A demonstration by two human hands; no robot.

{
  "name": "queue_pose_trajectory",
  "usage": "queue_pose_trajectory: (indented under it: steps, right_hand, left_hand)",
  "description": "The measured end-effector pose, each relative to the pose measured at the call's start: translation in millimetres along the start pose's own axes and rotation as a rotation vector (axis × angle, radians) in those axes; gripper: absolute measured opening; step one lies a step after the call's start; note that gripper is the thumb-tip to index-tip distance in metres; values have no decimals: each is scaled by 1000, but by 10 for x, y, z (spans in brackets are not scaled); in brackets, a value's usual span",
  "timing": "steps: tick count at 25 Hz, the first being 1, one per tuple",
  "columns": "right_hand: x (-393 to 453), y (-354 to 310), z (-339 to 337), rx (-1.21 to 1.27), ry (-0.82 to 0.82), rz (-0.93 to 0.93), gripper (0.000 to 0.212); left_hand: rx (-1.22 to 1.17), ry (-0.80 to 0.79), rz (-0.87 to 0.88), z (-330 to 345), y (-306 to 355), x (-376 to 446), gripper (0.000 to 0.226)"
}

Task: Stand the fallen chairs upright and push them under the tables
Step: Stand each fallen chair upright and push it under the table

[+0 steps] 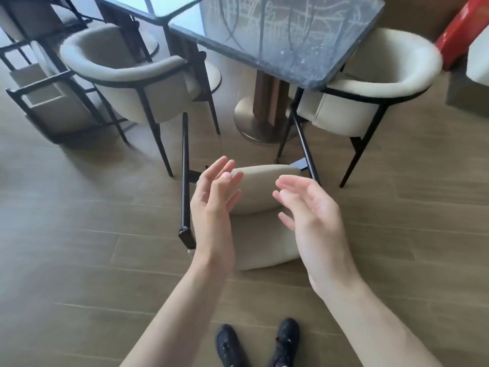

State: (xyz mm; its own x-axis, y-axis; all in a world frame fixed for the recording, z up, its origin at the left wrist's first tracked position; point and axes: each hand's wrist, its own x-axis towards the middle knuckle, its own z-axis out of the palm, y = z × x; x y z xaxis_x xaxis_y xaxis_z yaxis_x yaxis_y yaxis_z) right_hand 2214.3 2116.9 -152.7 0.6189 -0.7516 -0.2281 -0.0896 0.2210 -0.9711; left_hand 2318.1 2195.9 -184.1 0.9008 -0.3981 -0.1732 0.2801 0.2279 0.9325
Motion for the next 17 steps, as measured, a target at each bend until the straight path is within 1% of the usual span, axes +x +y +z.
queue_pose_trajectory:
  steps: [4, 8, 10, 13, 17]
  right_hand:
    - [382, 558, -73, 79, 17, 132, 19]
    - [633, 1134, -182, 223, -9, 228, 19]
    - [742, 1457, -235, 282, -12, 270, 20]
    - [909, 2049, -316, 329, 15, 345, 22]
    - [1060, 2914, -394, 331, 89, 442, 21]
  left_hand:
    - [-57, -22, -74, -73, -639, 256, 42]
    - [-232, -23, -165, -202, -1349, 423, 44]
    - [-344, -14, -249, -279, -1729, 441, 45]
    - [-493, 32, -400, -448, -2341, 469, 45]
    - [-530, 123, -489, -696, -3096, 476, 48]
